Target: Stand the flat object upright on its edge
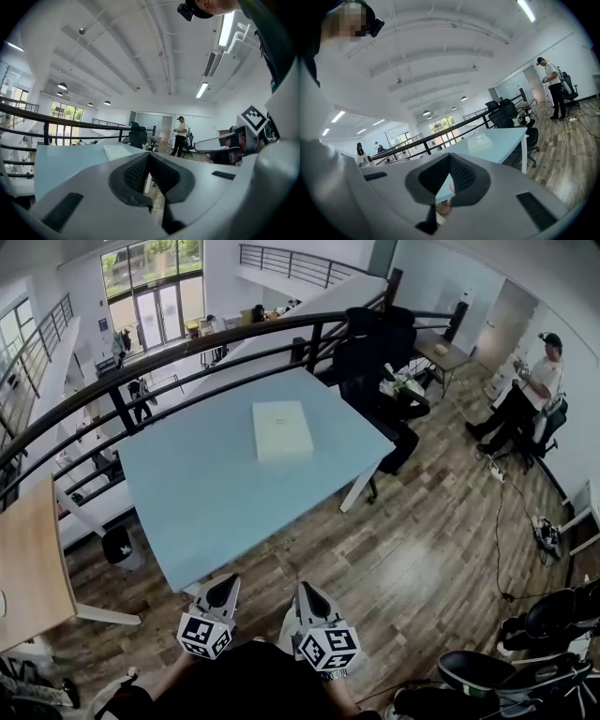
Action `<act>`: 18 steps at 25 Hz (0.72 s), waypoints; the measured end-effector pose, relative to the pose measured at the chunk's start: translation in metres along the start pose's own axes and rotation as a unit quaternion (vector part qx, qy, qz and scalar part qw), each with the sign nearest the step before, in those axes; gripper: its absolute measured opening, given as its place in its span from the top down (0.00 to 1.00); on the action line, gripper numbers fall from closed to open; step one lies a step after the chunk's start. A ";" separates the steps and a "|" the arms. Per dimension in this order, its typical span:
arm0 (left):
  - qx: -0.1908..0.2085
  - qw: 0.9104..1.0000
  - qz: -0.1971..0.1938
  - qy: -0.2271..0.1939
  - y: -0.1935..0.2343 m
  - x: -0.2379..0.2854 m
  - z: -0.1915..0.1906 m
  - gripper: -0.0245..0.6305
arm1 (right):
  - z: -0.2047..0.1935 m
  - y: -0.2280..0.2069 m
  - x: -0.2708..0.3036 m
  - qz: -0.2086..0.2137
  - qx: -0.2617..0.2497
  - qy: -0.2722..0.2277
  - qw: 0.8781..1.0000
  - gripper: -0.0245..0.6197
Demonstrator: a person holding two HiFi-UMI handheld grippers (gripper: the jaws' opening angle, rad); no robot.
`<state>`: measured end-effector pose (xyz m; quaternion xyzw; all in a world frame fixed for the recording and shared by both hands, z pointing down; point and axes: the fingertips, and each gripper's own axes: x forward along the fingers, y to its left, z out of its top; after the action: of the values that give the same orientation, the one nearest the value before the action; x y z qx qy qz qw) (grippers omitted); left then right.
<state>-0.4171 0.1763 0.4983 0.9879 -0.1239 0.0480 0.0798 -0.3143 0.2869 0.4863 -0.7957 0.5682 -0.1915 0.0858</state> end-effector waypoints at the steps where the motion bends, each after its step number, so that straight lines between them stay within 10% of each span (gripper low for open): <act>1: 0.001 1.000 0.000 0.001 0.000 0.005 0.000 0.96 | 0.002 -0.005 0.003 -0.002 0.001 0.000 1.000 0.95; 18: 0.002 1.000 0.020 0.008 0.028 0.074 0.009 0.96 | 0.030 -0.053 0.062 -0.003 0.009 0.004 1.000 0.95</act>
<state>-0.3521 0.1304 0.5016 0.9850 -0.1429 0.0576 0.0782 -0.2388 0.2449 0.4910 -0.7959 0.5642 -0.2001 0.0906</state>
